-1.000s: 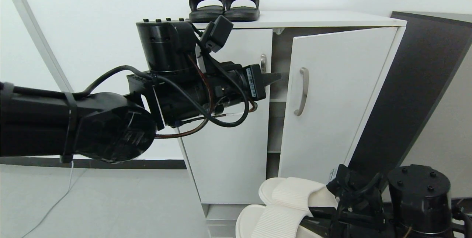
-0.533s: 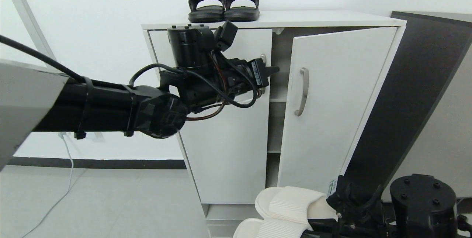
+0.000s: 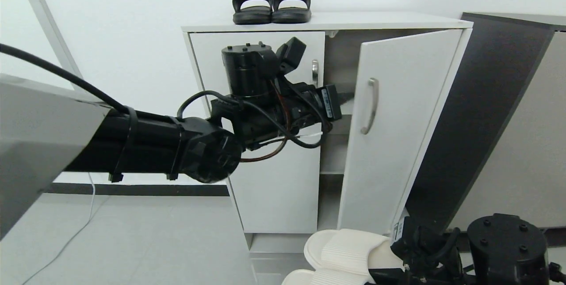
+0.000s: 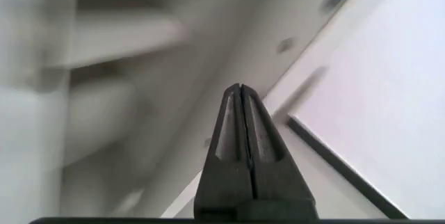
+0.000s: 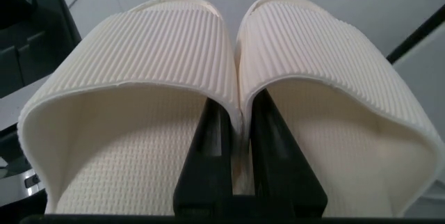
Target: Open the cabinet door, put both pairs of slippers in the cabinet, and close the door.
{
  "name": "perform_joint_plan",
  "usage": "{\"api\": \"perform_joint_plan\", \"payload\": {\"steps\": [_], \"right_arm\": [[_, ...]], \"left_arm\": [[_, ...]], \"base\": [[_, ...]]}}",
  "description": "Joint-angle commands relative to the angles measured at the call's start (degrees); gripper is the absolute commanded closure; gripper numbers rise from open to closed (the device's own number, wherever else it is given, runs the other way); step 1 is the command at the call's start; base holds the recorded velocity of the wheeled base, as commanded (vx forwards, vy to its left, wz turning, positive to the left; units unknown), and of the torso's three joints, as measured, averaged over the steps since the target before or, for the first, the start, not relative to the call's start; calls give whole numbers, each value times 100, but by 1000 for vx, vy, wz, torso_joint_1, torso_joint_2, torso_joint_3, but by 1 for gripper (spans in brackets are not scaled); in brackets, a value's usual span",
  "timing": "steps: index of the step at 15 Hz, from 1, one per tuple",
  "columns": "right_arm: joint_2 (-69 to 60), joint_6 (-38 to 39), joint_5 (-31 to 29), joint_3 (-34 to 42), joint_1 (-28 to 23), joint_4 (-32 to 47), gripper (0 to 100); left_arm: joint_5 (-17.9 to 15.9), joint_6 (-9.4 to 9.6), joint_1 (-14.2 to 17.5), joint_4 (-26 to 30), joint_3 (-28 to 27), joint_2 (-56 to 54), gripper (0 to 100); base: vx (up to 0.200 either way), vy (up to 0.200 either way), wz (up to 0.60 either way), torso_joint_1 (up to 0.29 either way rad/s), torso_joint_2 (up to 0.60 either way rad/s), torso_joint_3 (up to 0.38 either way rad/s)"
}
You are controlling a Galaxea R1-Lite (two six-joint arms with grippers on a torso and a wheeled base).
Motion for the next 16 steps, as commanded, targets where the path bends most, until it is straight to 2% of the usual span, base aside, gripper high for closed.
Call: {"api": "perform_joint_plan", "payload": {"steps": [1, 3, 4, 5, 7, 8, 9, 10, 11, 12, 13, 14, 15, 16], "right_arm": [[44, -6, 1, 8, -1, -11, 100], [44, -6, 1, 17, -1, -11, 100], [44, -6, 1, 17, -1, -11, 100], [44, -6, 1, 17, -1, -29, 100], [71, -6, -16, -18, -18, -38, 100], [115, 11, -34, -123, -133, -47, 100], [167, 20, -34, -194, -256, -47, 100], [308, 55, -174, -440, -502, -38, 100], [466, 134, -526, -651, -651, -38, 100], [581, 337, -886, -879, -722, -38, 100], [686, 574, -1150, -1108, -730, -29, 100], [730, 688, -1264, -1240, -730, -20, 100], [844, 846, -1545, -1468, -730, -11, 100], [862, 855, -1633, -1530, -730, -11, 100]], "left_arm": [[43, 30, -273, -128, 270, -156, 100], [61, 30, -309, -172, 314, -182, 100], [69, 30, -282, -172, 314, -182, 100], [87, 39, -89, -321, 349, -226, 100], [439, 30, 184, -523, 411, -437, 100], [755, 39, 412, -479, 534, -833, 100], [896, 92, 544, -426, 745, -1131, 100], [983, 338, 913, -189, 1264, -1887, 100], [1133, 707, 1256, 382, 1791, -2626, 100], [1484, 1041, 1581, 1050, 2265, -3355, 100], [1792, 1138, 1810, 1630, 2837, -4111, 100], [1827, 1129, 1906, 1832, 3206, -4586, 100], [1854, 1129, 2346, 2272, 4208, -5869, 100], [1889, 1146, 2530, 2412, 4524, -6352, 100]], "base": [[-200, 0, 0, -2, 2, 12], [-200, 0, 0, 2, 7, 2], [0, 0, 0, 0, 0, 0], [0, 0, 0, 0, 0, 0], [0, 0, 0, 0, 0, 0], [0, 0, 0, 0, 0, 0], [0, 0, 0, 0, 0, 0], [0, 0, 0, 0, 0, 0], [0, 0, 0, 0, 0, 0], [0, 0, 0, 0, 0, 0], [0, 0, 0, 0, 0, 0], [0, 0, 0, 0, 0, 0], [0, 0, 0, 0, 0, 0], [0, 0, 0, 0, 0, 0]]}}
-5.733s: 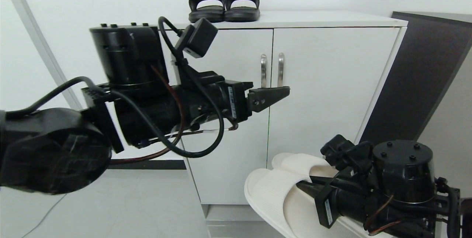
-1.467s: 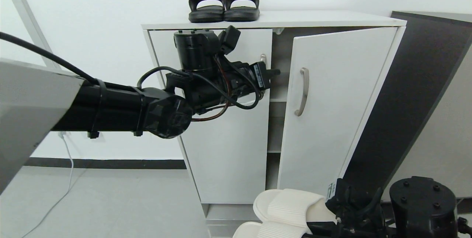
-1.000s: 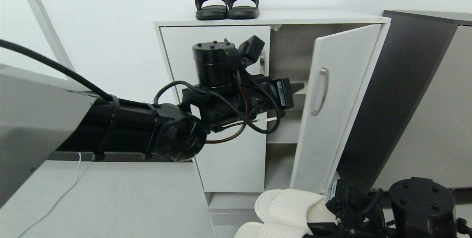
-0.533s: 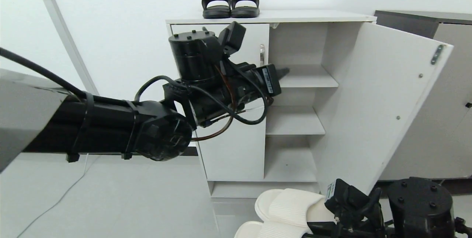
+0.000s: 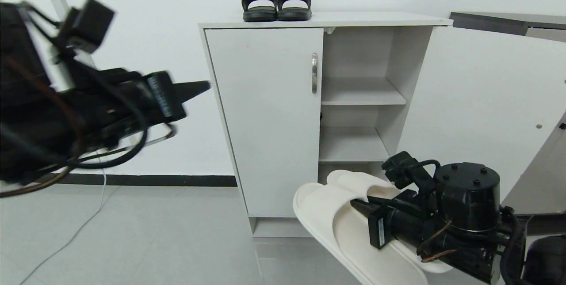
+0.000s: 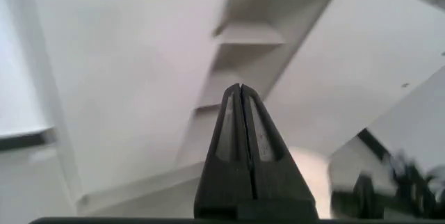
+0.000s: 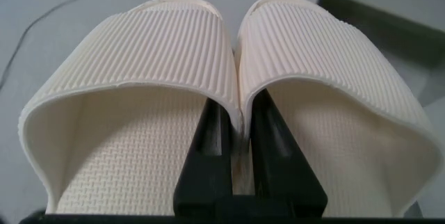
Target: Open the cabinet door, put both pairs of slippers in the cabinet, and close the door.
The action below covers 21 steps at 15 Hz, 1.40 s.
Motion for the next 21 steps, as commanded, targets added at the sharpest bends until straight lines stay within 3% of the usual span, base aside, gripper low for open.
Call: {"api": "perform_joint_plan", "payload": {"steps": [1, 3, 4, 5, 7, 9, 10, 12, 13, 14, 15, 16, 21], "right_arm": [[203, 19, -175, -264, -46, 13, 100], [335, 19, -509, -422, -73, 13, 100], [388, 19, -623, -466, -81, 13, 100], [546, 19, -984, -607, -81, -4, 100], [546, 19, -1063, -598, -117, -4, 100], [581, 10, -1063, -598, -117, -4, 100], [625, 10, -1063, -598, -108, -4, 100], [686, 10, -1063, -589, -108, -13, 100], [722, 10, -1063, -580, -108, -22, 100], [730, 10, -1063, -572, -99, -40, 100], [730, 10, -1063, -563, -81, -31, 100], [730, 10, -1063, -563, -55, -40, 100], [915, 1, -1177, -660, 15, -330, 100]], "left_arm": [[587, 261, 1245, 1363, 2135, -3551, 100], [1246, 252, 1570, 2462, 2399, -4808, 100], [1378, 252, 1605, 2699, 2460, -5080, 100], [1642, 287, 1632, 3358, 2759, -5853, 100], [2081, 384, 1772, 3508, 3533, -6337, 100], [2336, 841, 2212, 3437, 4341, -6961, 100], [2292, 1060, 2352, 3323, 4499, -7286, 100], [2266, 1131, 2344, 3059, 4623, -7462, 100], [1826, 1263, 2344, 2638, 4816, -7462, 100], [1149, 1386, 2344, 2172, 5053, -7462, 100], [763, 1500, 2344, 2224, 5088, -7453, 100], [314, 1474, 2344, 2312, 5088, -7453, 100], [288, 1421, 2344, 2295, 5088, -7453, 100]], "base": [[0, 0, 0, 0, 0, 0], [0, 0, 0, 0, 0, 0], [0, 0, 0, 0, 0, 0], [0, 0, 0, 0, 0, 0], [0, 0, 0, 0, 0, 0], [0, 0, 0, 0, 0, 0], [0, 0, 0, 0, 0, 0], [0, 0, 0, 0, 0, 0], [0, 0, 0, 0, 0, 0], [0, 0, 0, 0, 0, 0], [0, 0, 0, 0, 0, 0], [0, 0, 0, 0, 0, 0], [0, 0, 0, 0, 0, 0]]}}
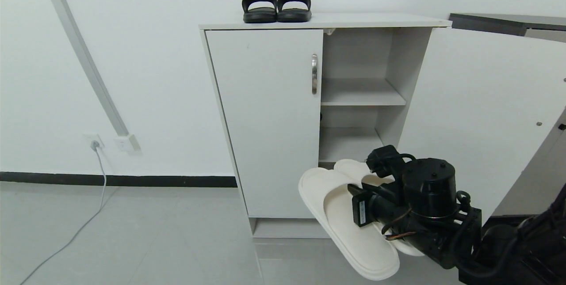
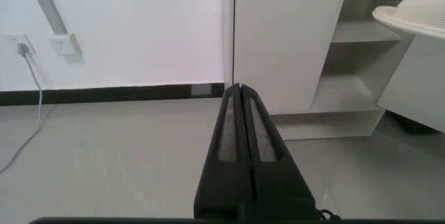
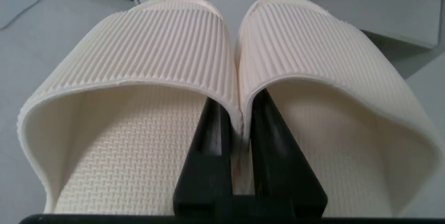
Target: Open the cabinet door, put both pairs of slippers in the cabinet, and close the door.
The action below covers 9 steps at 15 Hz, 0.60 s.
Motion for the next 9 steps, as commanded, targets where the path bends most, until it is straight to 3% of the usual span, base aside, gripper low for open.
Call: {"api": "perform_joint_plan", "payload": {"steps": [1, 4, 9], "right_arm": [[163, 5, -228, -169, 47, -42, 100], [524, 67, -1379, -881, 152, 160, 100], [875, 937, -2012, -1839, 310, 1118, 100]], "left_arm": [[-3, -12, -1, 7, 2, 9, 100], [-3, -21, 8, 7, 2, 9, 100], [-3, -12, -1, 7, 2, 9, 100]], "base": [[0, 0, 0, 0, 0, 0], [0, 0, 0, 0, 0, 0], [0, 0, 0, 0, 0, 0]]}}
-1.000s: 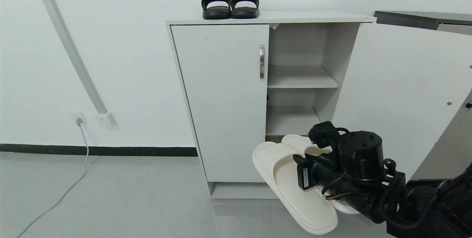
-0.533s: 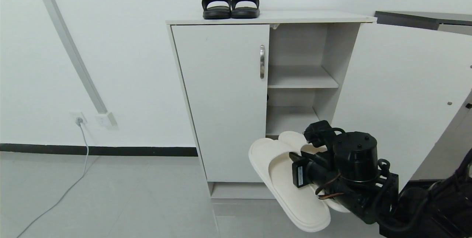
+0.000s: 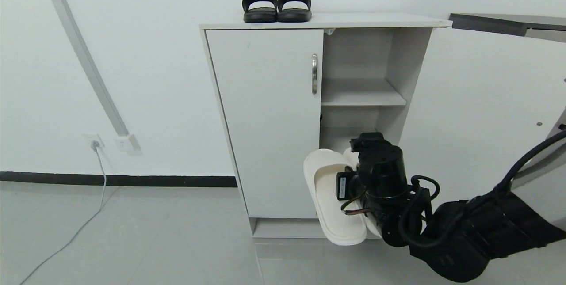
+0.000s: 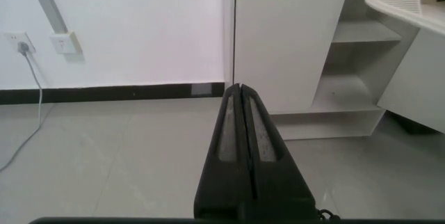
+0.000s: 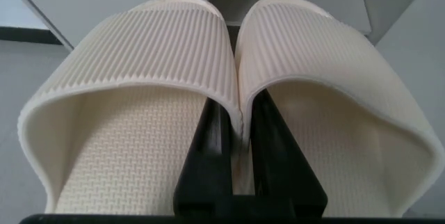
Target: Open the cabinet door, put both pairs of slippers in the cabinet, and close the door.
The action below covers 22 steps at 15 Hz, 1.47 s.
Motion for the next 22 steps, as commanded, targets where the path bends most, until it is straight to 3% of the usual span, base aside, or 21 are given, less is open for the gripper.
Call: {"api": "perform_joint_plan", "payload": {"steps": [1, 3, 5, 14, 18, 22], "right_arm": [[236, 97, -93, -317, 69, 111, 100], [332, 97, -488, -441, 105, 111, 100], [350, 89, -514, -458, 157, 102, 100], [658, 89, -541, -511, 87, 76, 100], [728, 71, -523, -520, 219, 50, 100], [1220, 62, -532, -985, 245, 32, 100]], "left_arm": [[-2, 2, -1, 2, 0, 20, 100], [-2, 2, -1, 2, 0, 20, 100], [-2, 2, -1, 2, 0, 20, 100], [-2, 2, -1, -7, 0, 20, 100], [24, -34, -1, -7, 0, 20, 100], [24, -42, -1, -7, 0, 20, 100]], "base": [[0, 0, 0, 0, 0, 0], [0, 0, 0, 0, 0, 0], [0, 0, 0, 0, 0, 0], [0, -200, 0, 6, 2, 1], [0, 0, 0, 0, 0, 0], [0, 0, 0, 0, 0, 0]]}}
